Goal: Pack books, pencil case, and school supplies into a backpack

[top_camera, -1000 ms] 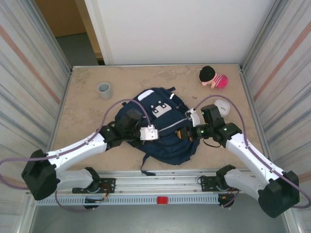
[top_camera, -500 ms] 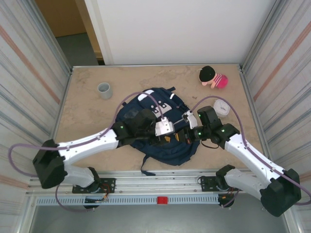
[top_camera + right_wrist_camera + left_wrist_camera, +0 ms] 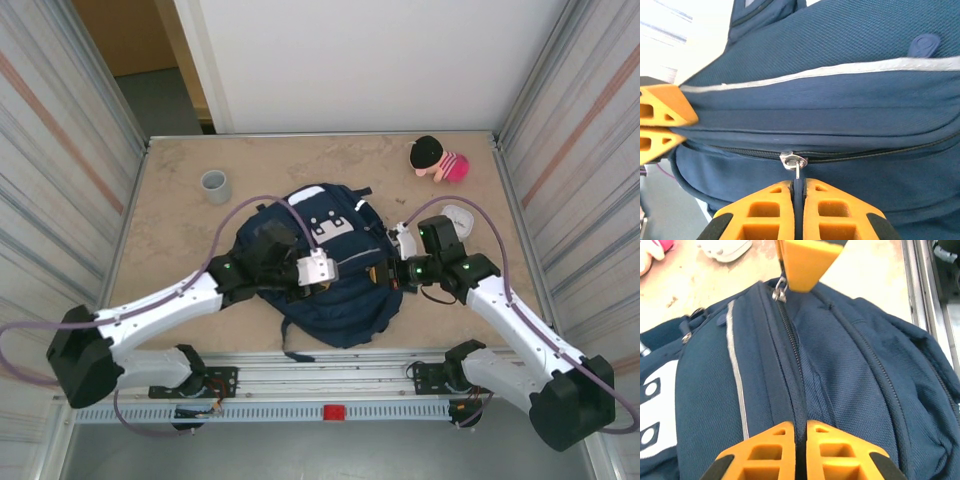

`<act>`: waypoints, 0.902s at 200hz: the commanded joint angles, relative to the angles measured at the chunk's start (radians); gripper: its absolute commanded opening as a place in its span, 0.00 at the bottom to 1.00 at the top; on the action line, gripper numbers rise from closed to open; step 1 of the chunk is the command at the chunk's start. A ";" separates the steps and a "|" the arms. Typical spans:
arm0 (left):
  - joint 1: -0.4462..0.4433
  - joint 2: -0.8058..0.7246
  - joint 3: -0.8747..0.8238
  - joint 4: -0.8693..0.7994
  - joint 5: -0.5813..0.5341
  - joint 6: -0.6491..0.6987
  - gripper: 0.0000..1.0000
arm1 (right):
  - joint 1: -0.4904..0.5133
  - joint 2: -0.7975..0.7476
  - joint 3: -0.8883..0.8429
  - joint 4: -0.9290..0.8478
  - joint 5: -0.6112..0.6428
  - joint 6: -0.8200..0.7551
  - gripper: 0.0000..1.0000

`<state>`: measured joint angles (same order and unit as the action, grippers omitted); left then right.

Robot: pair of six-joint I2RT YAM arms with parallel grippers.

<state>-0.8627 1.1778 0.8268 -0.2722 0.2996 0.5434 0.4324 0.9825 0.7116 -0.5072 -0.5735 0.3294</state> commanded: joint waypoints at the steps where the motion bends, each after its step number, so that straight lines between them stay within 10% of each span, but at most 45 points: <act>1: 0.068 -0.089 -0.043 -0.245 -0.087 0.084 0.00 | 0.046 -0.011 -0.009 0.067 0.018 0.002 0.00; 23: 0.111 -0.173 -0.078 -0.309 -0.203 0.094 0.15 | 0.141 0.002 -0.006 0.137 0.003 0.048 0.00; 57: 0.096 -0.244 -0.051 -0.291 -0.148 0.019 0.65 | 0.251 0.069 0.020 0.179 0.027 0.083 0.00; 92: -0.073 -0.111 0.049 -0.188 -0.195 -0.082 0.78 | 0.278 0.083 0.035 0.172 0.039 0.083 0.00; 135: -0.119 0.116 0.111 -0.053 -0.242 -0.103 0.60 | 0.278 0.044 0.034 0.133 0.059 0.067 0.00; 180: -0.105 0.185 0.121 -0.068 -0.186 -0.052 0.08 | 0.159 0.013 0.015 0.061 0.073 0.034 0.00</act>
<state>-0.9874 1.3705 0.9344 -0.3569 0.1047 0.4622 0.6731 1.0435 0.7048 -0.4160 -0.4923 0.3878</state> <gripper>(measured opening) 0.190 0.085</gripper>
